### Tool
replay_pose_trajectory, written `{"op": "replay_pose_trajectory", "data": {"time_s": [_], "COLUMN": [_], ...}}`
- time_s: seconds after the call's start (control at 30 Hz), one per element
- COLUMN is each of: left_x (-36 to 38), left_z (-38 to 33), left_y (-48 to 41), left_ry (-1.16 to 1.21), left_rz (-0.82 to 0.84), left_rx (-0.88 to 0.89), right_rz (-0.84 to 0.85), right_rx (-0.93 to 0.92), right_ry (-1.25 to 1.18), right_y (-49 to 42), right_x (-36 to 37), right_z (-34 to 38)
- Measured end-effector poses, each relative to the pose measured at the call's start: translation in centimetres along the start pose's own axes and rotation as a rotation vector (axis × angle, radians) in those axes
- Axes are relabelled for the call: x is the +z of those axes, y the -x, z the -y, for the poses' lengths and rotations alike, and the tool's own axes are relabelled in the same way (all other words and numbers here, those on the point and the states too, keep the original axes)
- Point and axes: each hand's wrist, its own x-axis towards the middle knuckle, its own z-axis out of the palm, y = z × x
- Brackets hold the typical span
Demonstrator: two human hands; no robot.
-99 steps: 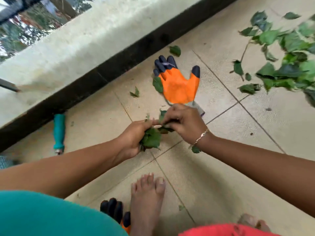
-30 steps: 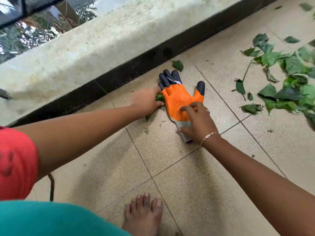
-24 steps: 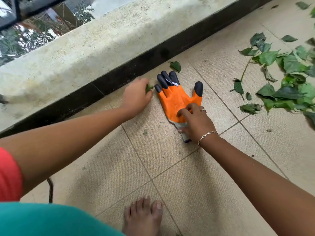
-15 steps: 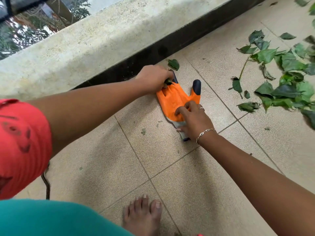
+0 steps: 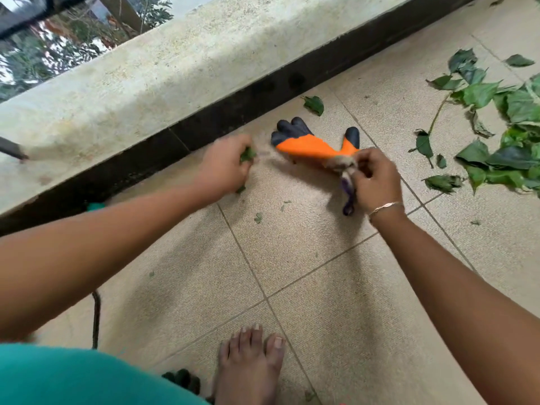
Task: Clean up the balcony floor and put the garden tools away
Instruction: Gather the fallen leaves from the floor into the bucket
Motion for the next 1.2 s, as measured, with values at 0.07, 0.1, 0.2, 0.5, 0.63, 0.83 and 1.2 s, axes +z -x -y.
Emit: {"op": "replay_pose_trajectory", "data": {"time_s": [0.07,0.1,0.2,0.5,0.63,0.83,1.2], "left_x": [1.9,2.8,4.5,5.3,5.4,3.6,2.7], "left_z": [0.5,0.7,0.8,1.6,1.4,0.1,-2.6], "left_y": [3.0,4.1,5.3,2.6,1.2,-0.8,-3.5], "left_ry": [-0.122,-0.170,-0.287,-0.618,-0.390,0.772,1.262], "left_rz": [0.097,0.107,0.139,0.282,0.257,-0.129,0.155], "left_rx": [0.055,0.096,0.232,0.750,0.574,-0.268,-0.400], "right_rz": [0.013,0.059,0.290,0.441,0.288,0.520,0.109], "right_rx": [0.014,0.001,-0.073,-0.394,-0.574,-0.449,-0.423], "right_ry": [-0.096,-0.073,0.136,0.475,0.699,0.946,0.283], "right_y": [-0.8,-1.1,-0.5,-1.2,-5.5,-11.6,-7.2], "right_x": [-0.8,-1.1,-1.8,-0.9,1.2,4.0,3.3], "right_z": [0.0,0.0,-0.3,1.4,2.6,3.4,5.1]}}
